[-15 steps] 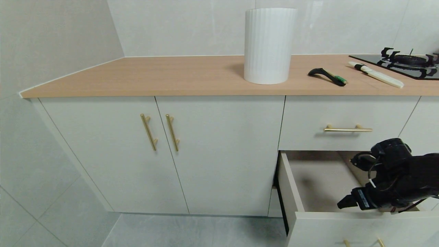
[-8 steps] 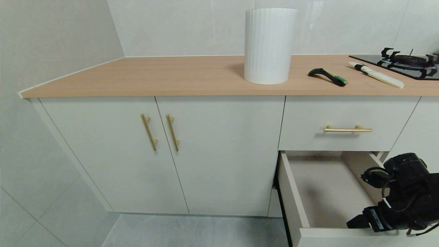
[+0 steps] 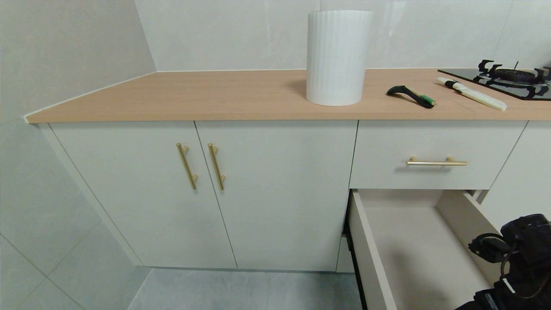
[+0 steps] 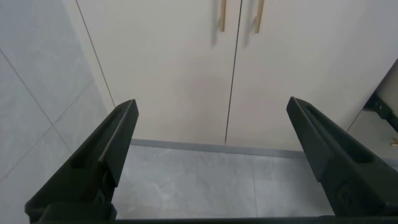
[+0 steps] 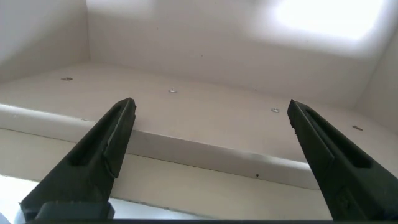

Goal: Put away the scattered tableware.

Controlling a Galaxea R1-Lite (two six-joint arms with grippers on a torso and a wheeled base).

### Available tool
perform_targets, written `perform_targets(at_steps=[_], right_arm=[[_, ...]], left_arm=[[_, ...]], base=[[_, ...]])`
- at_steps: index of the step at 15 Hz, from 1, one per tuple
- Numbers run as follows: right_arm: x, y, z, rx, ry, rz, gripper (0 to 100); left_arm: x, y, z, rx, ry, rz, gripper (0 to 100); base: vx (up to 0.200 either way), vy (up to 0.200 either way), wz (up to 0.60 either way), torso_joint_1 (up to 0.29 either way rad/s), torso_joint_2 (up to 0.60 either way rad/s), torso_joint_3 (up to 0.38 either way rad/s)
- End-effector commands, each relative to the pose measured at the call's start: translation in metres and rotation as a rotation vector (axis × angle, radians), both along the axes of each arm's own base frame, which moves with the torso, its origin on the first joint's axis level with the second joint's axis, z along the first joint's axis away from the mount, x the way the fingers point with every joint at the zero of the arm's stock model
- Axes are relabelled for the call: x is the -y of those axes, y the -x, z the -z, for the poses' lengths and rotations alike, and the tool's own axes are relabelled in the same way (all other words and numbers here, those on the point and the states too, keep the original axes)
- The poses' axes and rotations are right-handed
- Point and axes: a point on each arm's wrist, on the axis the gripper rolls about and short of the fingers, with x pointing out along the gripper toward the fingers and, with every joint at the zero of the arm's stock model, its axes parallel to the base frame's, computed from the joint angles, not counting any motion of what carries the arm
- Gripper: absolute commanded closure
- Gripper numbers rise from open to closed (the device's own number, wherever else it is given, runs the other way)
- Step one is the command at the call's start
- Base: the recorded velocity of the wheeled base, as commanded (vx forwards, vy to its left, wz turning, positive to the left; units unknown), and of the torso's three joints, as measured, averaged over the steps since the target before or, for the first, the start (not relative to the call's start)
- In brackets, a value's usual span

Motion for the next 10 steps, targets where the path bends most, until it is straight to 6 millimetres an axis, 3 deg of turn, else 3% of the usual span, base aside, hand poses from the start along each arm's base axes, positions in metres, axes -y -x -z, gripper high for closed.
perform_targets(at_steps=[1, 4, 6, 7, 10], right_arm=[[-0.002, 0.01, -0.003, 0.014, 0.0, -0.013, 0], [-0.002, 0.012, -0.007, 0.037, 0.0, -0.012, 0], [-0.002, 0.016, -0.025, 0.14, 0.0, -0.012, 0], [-0.002, 0.018, -0.04, 0.223, -0.002, -0.011, 0], [-0.001, 0.023, -0.117, 0.465, -0.011, -0.005, 0]], left_arm=[[0.0, 0.0, 0.0, 0.0, 0.001, 0.0, 0], [0.0, 0.0, 0.0, 0.0, 0.001, 0.0, 0], [0.0, 0.0, 0.0, 0.0, 0.001, 0.0, 0], [0.0, 0.0, 0.0, 0.0, 0.001, 0.0, 0], [0.0, 0.0, 0.0, 0.0, 0.001, 0.0, 0]], base=[[0.0, 0.0, 0.0, 0.0, 0.0, 0.0], [0.0, 0.0, 0.0, 0.0, 0.0, 0.0], [0.0, 0.0, 0.0, 0.0, 0.0, 0.0], [0.0, 0.0, 0.0, 0.0, 0.0, 0.0], [0.0, 0.0, 0.0, 0.0, 0.0, 0.0]])
